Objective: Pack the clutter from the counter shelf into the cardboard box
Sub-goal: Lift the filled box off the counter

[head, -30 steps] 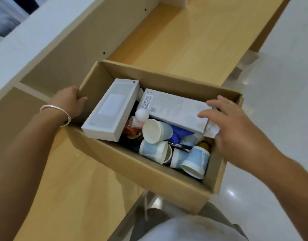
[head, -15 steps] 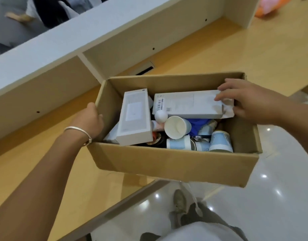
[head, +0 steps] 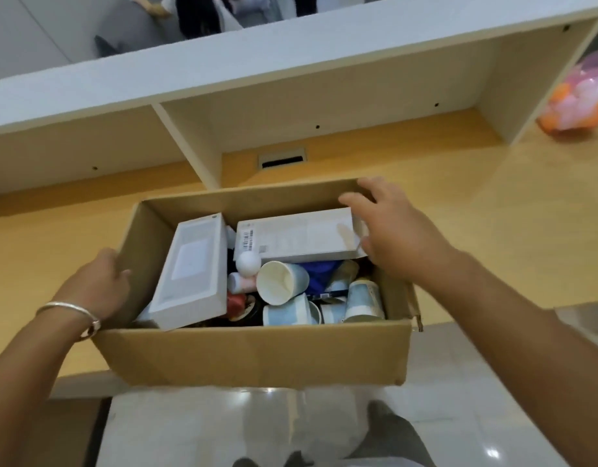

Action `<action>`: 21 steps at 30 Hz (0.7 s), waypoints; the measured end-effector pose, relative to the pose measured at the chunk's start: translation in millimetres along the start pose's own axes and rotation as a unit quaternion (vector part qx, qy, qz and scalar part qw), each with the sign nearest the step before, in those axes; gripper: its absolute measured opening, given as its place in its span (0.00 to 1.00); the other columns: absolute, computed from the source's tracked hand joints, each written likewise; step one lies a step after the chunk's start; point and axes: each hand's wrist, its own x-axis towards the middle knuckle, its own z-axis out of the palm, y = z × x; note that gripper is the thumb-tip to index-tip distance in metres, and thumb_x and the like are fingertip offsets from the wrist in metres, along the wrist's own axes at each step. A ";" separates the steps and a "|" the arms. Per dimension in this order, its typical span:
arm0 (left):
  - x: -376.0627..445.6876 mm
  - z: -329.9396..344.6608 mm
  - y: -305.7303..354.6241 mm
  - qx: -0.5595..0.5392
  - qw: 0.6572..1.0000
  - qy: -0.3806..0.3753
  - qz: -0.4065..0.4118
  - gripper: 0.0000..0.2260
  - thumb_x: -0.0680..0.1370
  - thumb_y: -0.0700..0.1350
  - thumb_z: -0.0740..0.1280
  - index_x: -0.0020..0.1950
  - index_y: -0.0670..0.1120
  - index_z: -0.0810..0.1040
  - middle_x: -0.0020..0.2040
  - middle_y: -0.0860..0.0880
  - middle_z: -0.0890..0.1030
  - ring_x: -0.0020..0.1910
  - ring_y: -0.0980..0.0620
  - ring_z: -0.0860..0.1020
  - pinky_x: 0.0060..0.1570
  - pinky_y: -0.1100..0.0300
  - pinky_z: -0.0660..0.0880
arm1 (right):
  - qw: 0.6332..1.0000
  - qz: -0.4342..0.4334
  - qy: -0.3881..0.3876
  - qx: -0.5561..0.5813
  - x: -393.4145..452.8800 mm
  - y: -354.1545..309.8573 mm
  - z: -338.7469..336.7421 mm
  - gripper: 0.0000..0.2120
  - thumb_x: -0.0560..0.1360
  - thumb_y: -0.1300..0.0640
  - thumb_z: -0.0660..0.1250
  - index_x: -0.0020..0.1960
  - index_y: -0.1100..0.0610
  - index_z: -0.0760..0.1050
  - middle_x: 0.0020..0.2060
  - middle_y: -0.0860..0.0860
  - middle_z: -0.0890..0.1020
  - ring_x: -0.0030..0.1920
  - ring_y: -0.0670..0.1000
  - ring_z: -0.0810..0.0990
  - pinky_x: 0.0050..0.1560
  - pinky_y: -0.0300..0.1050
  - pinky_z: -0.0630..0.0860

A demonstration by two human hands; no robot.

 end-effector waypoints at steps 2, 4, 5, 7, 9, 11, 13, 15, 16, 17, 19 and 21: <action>-23.5 4.3 13.2 -0.012 0.999 -0.006 -0.034 0.07 0.80 0.44 0.62 0.53 0.42 0.69 0.48 0.35 0.78 0.44 0.37 0.76 0.42 0.47 0.72 | 0.999 0.046 0.001 0.013 -4.0 8.7 0.4 0.44 0.68 0.68 0.69 0.75 0.47 0.50 0.76 0.54 0.50 0.75 0.57 0.48 0.54 0.47 0.73; -47.7 8.9 28.1 -0.024 0.998 -0.011 -0.057 0.07 0.80 0.44 0.62 0.54 0.41 0.69 0.47 0.35 0.78 0.45 0.36 0.76 0.44 0.46 0.72 | 0.996 0.077 -0.044 0.006 -8.6 20.4 1.9 0.47 0.69 0.68 0.66 0.76 0.48 0.42 0.76 0.56 0.43 0.75 0.61 0.46 0.51 0.45 0.73; -59.0 10.7 36.4 -0.030 0.997 -0.008 -0.066 0.07 0.80 0.44 0.62 0.53 0.41 0.68 0.46 0.35 0.78 0.44 0.36 0.76 0.43 0.46 0.72 | 0.995 0.079 -0.062 -0.002 -9.5 28.2 1.7 0.47 0.69 0.68 0.65 0.76 0.48 0.41 0.76 0.57 0.41 0.74 0.63 0.48 0.49 0.45 0.73; -80.5 14.2 51.9 -0.042 0.996 -0.002 -0.080 0.07 0.80 0.44 0.62 0.49 0.42 0.67 0.42 0.37 0.77 0.41 0.37 0.75 0.41 0.47 0.71 | 0.995 0.064 -0.077 -0.019 -10.1 44.4 -1.2 0.46 0.69 0.68 0.63 0.77 0.49 0.41 0.76 0.60 0.39 0.69 0.65 0.58 0.45 0.47 0.71; -99.2 17.2 66.8 -0.048 0.994 0.007 -0.095 0.07 0.80 0.45 0.61 0.46 0.43 0.66 0.38 0.41 0.74 0.37 0.40 0.73 0.37 0.49 0.68 | 0.995 0.045 -0.079 -0.043 -11.5 60.7 -6.6 0.45 0.70 0.68 0.62 0.77 0.50 0.41 0.76 0.61 0.40 0.57 0.61 0.70 0.38 0.46 0.67; -116.6 21.0 77.7 -0.052 0.993 0.014 -0.107 0.08 0.80 0.45 0.61 0.44 0.43 0.65 0.36 0.42 0.73 0.35 0.41 0.72 0.35 0.50 0.66 | 0.993 0.031 -0.088 -0.077 -16.2 74.6 -13.0 0.45 0.70 0.69 0.62 0.77 0.50 0.40 0.75 0.64 0.42 0.40 0.55 0.73 0.30 0.44 0.64; -134.0 24.9 86.5 -0.057 0.992 0.024 -0.114 0.09 0.80 0.44 0.61 0.43 0.43 0.64 0.35 0.42 0.73 0.34 0.42 0.71 0.33 0.51 0.65 | 0.988 0.021 -0.102 -0.114 -24.0 87.4 -18.2 0.46 0.69 0.70 0.62 0.77 0.51 0.41 0.75 0.65 0.46 0.28 0.51 0.70 0.23 0.42 0.61; -150.3 28.8 94.5 -0.061 0.990 0.036 -0.119 0.09 0.80 0.44 0.61 0.43 0.43 0.65 0.35 0.42 0.73 0.33 0.44 0.71 0.32 0.52 0.64 | 0.985 0.008 -0.113 -0.130 -33.7 98.2 -22.0 0.47 0.68 0.72 0.63 0.77 0.51 0.42 0.75 0.65 0.49 0.26 0.50 0.71 0.21 0.42 0.61; -158.4 30.3 98.9 -0.062 0.990 0.042 -0.121 0.09 0.80 0.44 0.61 0.44 0.42 0.65 0.35 0.42 0.73 0.32 0.44 0.71 0.31 0.53 0.63 | 0.985 0.002 -0.115 -0.127 -38.8 102.6 -24.1 0.47 0.67 0.71 0.64 0.77 0.51 0.43 0.74 0.64 0.51 0.27 0.50 0.71 0.22 0.42 0.62; -166.7 31.6 103.3 -0.063 0.989 0.046 -0.122 0.09 0.80 0.44 0.60 0.44 0.42 0.65 0.35 0.42 0.72 0.32 0.45 0.70 0.30 0.53 0.62 | 0.986 -0.001 -0.113 -0.121 -43.9 106.8 -26.5 0.46 0.67 0.71 0.65 0.76 0.50 0.45 0.74 0.63 0.51 0.27 0.50 0.71 0.22 0.42 0.62; -184.7 35.2 111.7 -0.071 0.989 0.050 -0.119 0.09 0.80 0.44 0.60 0.44 0.42 0.65 0.34 0.42 0.72 0.32 0.46 0.70 0.29 0.54 0.61 | 0.989 -0.003 -0.100 -0.109 -55.5 116.6 -31.9 0.44 0.68 0.70 0.65 0.75 0.50 0.47 0.74 0.62 0.53 0.27 0.51 0.72 0.22 0.43 0.64; -205.8 40.1 120.0 -0.075 0.989 0.052 -0.115 0.08 0.81 0.44 0.60 0.45 0.41 0.65 0.35 0.41 0.73 0.32 0.44 0.72 0.29 0.54 0.62 | 0.991 -0.005 -0.089 -0.098 -72.6 128.3 -36.5 0.42 0.68 0.70 0.65 0.74 0.49 0.50 0.73 0.61 0.55 0.28 0.53 0.73 0.23 0.44 0.66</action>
